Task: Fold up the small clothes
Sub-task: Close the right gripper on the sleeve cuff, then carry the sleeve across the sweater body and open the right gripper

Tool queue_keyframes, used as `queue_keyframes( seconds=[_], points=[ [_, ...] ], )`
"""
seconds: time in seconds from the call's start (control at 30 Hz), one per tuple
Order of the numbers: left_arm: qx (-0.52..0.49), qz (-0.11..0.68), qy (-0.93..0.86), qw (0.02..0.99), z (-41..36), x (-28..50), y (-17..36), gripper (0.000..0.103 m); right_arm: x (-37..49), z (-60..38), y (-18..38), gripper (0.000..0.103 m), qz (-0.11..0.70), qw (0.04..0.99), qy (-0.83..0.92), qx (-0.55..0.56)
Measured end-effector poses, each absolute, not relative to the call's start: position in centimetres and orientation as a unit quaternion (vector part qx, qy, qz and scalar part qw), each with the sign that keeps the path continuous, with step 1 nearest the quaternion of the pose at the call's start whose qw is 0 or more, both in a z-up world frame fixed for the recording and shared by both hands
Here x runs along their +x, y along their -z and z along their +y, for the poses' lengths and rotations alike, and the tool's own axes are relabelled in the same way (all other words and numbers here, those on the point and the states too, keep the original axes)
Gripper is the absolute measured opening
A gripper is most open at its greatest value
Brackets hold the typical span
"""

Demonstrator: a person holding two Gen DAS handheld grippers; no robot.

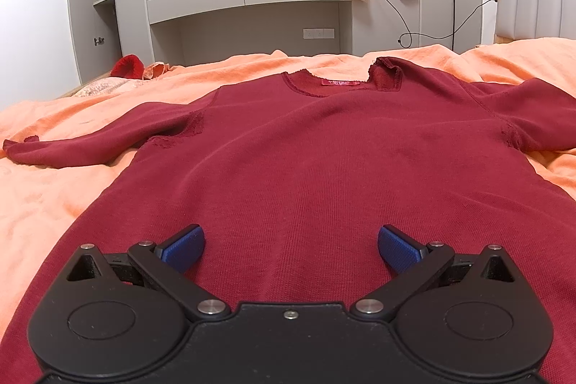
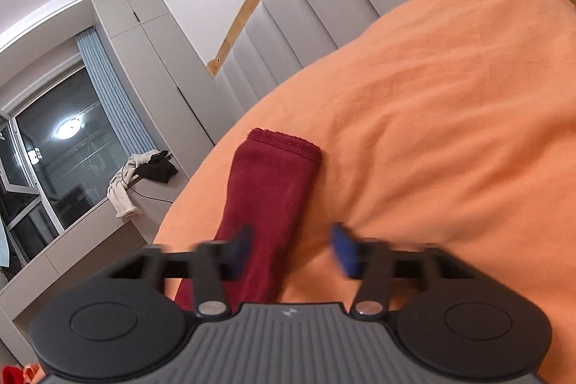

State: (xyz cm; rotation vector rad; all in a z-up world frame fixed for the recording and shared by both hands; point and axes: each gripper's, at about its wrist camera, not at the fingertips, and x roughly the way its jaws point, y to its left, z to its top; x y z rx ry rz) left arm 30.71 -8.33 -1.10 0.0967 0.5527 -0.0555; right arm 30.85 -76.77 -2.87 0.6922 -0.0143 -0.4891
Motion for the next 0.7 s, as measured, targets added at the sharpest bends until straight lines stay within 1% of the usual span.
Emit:
queue_keyframes(
  seconds=[0.03,0.07,0.23,0.33,0.5,0.7],
  points=[
    [0.049,0.272,0.027,0.961,-8.3,30.7,1.2,0.103,30.8,-77.0,3.1,0.009,-0.006,0.91,0.229,0.345],
    [0.05,0.271,0.026,0.961,-8.4,30.7,1.2,0.103,30.2,-77.1,3.3,0.007,-0.007,0.909,0.221,0.354],
    [0.043,0.264,0.03,0.963,-8.0,30.5,0.8,0.103,29.8,-76.8,3.0,0.005,-0.019,0.917,0.199,0.345],
    [0.032,0.266,0.042,0.963,-7.8,30.7,-0.2,0.102,29.2,-75.3,1.7,0.005,-0.021,0.933,0.196,0.3],
    [0.017,0.245,0.042,0.969,-7.1,30.4,-2.0,0.102,28.4,-71.1,-1.0,0.005,-0.034,0.958,0.177,0.222],
    [-0.008,0.26,0.03,0.965,-5.3,31.0,-3.1,0.102,28.8,-63.1,-5.1,0.005,-0.054,0.987,0.116,0.102]
  ],
)
